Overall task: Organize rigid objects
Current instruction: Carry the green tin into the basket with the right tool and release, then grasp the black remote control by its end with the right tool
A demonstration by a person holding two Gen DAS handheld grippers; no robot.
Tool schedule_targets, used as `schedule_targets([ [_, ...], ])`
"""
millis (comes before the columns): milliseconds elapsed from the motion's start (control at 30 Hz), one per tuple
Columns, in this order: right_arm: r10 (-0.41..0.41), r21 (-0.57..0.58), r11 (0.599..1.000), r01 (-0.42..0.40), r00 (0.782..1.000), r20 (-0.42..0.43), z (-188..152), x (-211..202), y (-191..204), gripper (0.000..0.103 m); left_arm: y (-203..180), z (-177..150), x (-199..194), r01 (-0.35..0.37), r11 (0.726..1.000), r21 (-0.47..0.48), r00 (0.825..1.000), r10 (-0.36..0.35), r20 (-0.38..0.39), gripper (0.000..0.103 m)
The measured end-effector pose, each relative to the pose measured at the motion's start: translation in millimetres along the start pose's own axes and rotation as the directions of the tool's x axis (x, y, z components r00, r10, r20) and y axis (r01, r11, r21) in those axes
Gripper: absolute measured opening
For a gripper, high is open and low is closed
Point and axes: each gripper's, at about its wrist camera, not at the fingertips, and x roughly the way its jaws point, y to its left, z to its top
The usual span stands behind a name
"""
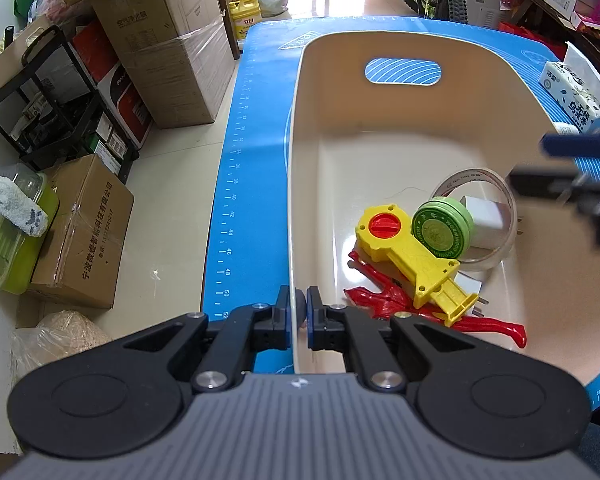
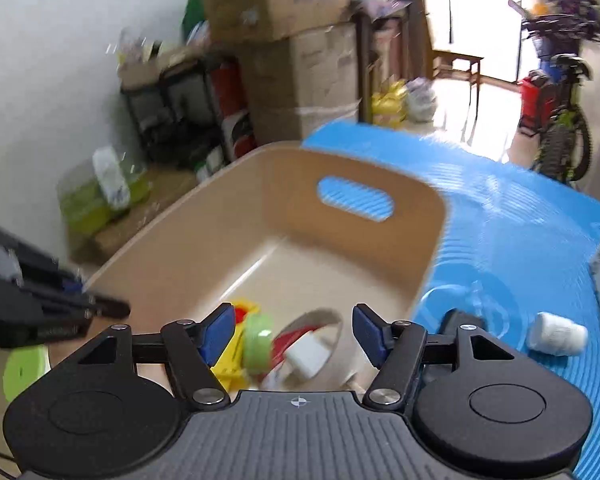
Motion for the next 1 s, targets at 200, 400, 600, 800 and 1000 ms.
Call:
schedule_targets([
  [200, -0.087, 0.075, 0.994, 0.079, 0.991, 0.106, 6, -30, -43, 0.074, -2, 0, 0, -0.006, 1.0, 0.006, 1.0, 0.006, -0.002, 0.009],
  [400, -0.266, 0.218, 0.946, 0.238, 0.958, 0.11, -12, -37, -92, 0.077, -1, 0, 0, -0.002, 1.0, 0.007, 1.0, 0.002, -0.001, 0.009],
  [600, -0.381, 0.286, 0.889, 0.359, 0.924, 0.024, -46, -9, -109, 0.078, 0, 0, 0, -0.002, 1.0, 0.008, 1.0, 0.002, 0.001, 0.009],
  [800, -0.422, 0.265, 0.872, 0.411, 0.906, -0.018, -70, 15, -97, 0.086, 0, 0, 0, -0.003, 1.0, 0.011, 1.0, 0.003, 0.001, 0.009],
  [1000, -0.397, 0.225, 0.895, 0.386, 0.918, 0.005, -82, 30, -80, 0.095, 0, 1, 0, -0.004, 1.0, 0.011, 1.0, 0.004, 0.002, 0.009],
])
